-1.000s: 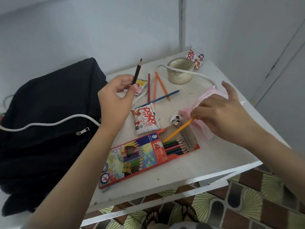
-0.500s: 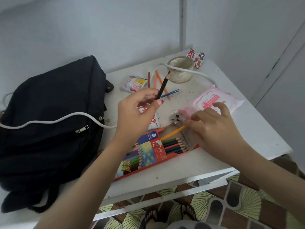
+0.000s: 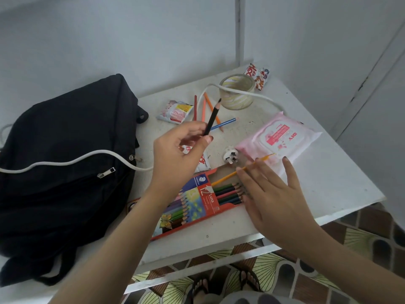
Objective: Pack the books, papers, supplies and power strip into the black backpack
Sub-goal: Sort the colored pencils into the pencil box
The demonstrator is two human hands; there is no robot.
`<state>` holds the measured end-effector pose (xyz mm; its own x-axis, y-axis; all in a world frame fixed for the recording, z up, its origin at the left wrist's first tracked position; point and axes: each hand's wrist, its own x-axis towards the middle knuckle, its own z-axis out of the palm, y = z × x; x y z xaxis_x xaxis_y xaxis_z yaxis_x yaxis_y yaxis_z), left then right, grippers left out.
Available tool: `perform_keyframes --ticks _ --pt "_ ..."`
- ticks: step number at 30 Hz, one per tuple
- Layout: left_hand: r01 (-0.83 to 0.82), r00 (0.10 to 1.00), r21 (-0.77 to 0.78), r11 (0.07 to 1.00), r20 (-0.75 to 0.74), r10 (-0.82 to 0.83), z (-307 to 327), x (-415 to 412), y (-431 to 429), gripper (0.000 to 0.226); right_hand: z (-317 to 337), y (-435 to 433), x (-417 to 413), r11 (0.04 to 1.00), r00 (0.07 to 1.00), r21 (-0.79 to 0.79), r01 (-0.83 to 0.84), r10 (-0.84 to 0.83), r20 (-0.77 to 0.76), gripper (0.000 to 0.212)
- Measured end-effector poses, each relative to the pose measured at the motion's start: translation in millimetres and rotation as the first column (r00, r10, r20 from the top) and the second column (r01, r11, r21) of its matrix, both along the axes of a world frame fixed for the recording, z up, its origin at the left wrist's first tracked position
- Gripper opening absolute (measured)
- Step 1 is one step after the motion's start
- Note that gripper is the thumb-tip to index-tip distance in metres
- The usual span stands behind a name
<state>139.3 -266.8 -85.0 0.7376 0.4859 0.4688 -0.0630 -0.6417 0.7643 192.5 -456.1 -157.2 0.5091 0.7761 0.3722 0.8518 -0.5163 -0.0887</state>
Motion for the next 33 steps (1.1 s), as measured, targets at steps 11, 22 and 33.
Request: perform_keyframes --ticks 11,22,33 --pt "0.087 0.995 -0.134 0.987 0.060 -0.080 0.2 -0.3 -9.2 0.017 -9.8 5.9 -1.4 0.993 0.994 0.055 -0.108 0.105 0.040 0.060" --pt "0.120 0.987 -0.121 0.985 -0.091 -0.131 -22.6 6.6 -23.1 0.029 -13.8 5.1 -4.2 0.990 0.981 0.046 -0.133 0.138 -0.136 0.084" --pt "0.215 0.960 0.131 0.968 -0.210 -0.184 -38.8 11.9 -19.9 0.023 -14.9 -0.1 -7.3 0.959 0.972 0.279 -0.052 0.112 -0.205 0.048"
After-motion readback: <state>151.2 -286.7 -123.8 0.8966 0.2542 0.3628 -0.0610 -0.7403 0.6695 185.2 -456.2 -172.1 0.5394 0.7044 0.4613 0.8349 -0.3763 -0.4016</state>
